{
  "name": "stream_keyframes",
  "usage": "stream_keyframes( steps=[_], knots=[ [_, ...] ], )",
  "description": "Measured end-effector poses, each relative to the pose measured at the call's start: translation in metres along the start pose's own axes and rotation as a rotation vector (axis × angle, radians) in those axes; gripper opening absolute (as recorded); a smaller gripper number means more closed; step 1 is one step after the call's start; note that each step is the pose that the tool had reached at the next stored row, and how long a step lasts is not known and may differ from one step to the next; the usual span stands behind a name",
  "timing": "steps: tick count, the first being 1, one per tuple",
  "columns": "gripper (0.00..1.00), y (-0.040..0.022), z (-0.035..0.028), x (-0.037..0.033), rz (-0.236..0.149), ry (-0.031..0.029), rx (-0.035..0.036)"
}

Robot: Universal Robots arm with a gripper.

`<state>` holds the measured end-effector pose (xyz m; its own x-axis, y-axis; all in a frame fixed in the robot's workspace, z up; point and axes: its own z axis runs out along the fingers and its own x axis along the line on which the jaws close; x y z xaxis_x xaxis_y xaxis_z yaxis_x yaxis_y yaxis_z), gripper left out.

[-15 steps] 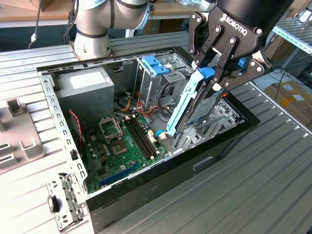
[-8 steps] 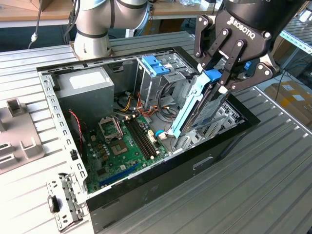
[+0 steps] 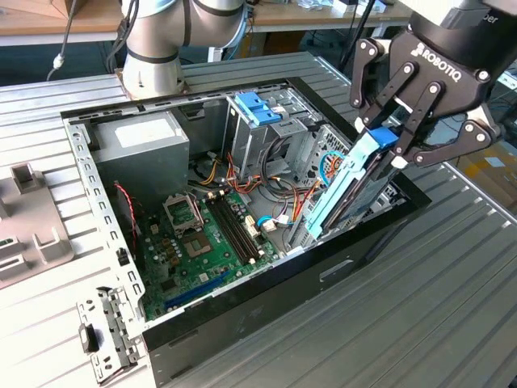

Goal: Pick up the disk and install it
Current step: 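Pick up the disk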

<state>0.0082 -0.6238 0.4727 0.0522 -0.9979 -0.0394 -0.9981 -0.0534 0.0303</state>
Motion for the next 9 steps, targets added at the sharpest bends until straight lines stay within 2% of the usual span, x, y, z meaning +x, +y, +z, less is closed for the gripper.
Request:
stream_keyframes(
  steps=[9],
  knots=[
    [0.37, -0.0064, -0.0001, 0.0096, 0.0, 0.0001, -0.0001]
  ],
)
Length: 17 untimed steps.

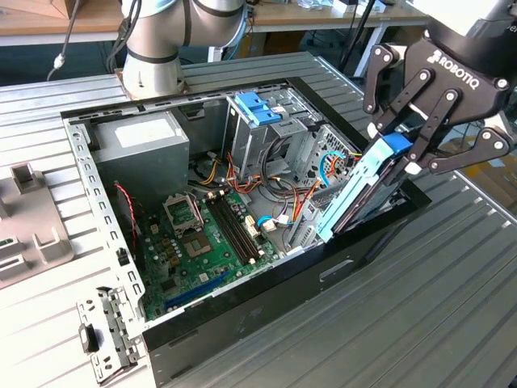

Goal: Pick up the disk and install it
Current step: 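Pick up the disk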

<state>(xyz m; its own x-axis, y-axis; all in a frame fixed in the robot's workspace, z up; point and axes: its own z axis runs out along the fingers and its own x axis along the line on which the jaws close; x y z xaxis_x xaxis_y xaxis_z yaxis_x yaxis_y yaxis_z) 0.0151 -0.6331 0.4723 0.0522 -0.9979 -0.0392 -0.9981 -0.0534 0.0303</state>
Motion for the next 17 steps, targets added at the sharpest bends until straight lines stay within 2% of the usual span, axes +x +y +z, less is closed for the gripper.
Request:
stream_keyframes(
  steps=[5, 17],
  knots=[
    [0.37, -0.0051, -0.0002, 0.0083, 0.0, 0.0, -0.0001],
    [0.37, -0.0124, -0.0004, 0.0226, 0.0, 0.0001, -0.0001]
  ],
)
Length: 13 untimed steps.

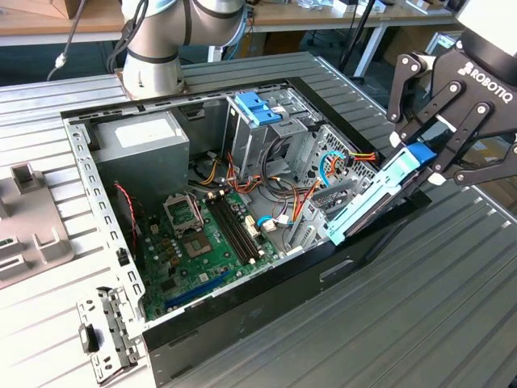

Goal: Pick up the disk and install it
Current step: 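Pick up the disk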

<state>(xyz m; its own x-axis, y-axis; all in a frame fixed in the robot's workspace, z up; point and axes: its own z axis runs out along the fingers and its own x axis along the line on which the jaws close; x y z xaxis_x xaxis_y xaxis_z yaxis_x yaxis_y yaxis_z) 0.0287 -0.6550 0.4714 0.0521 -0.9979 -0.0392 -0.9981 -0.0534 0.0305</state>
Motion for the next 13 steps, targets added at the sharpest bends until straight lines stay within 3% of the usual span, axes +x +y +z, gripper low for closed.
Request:
stream_keyframes(
  steps=[13],
  knots=[
    [0.37, -0.0073, -0.0003, 0.0159, 0.0, 0.0, -0.0001]
  ],
)
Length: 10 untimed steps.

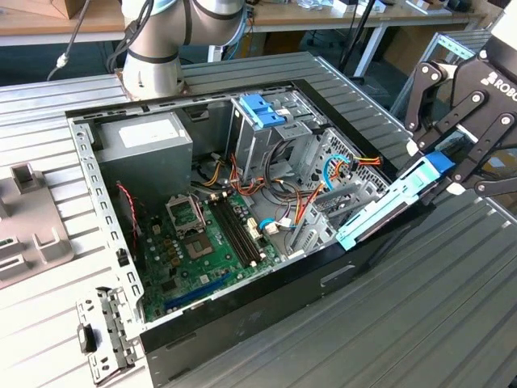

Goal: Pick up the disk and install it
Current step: 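Pick up the disk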

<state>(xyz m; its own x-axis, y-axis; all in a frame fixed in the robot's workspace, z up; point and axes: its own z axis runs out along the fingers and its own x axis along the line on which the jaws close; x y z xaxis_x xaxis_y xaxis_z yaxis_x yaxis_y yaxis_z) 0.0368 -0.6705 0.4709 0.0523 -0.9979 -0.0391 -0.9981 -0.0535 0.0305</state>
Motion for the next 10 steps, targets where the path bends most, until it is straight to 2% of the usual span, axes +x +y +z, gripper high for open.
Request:
stream_keyframes(
  steps=[4, 10],
  knots=[
    [0.37, -0.0014, -0.0001, -0.0023, 0.0, 0.0004, 0.0001],
    [0.37, -0.0025, 0.0008, -0.0196, 0.005, -0.0004, 0.0002]
  ],
)
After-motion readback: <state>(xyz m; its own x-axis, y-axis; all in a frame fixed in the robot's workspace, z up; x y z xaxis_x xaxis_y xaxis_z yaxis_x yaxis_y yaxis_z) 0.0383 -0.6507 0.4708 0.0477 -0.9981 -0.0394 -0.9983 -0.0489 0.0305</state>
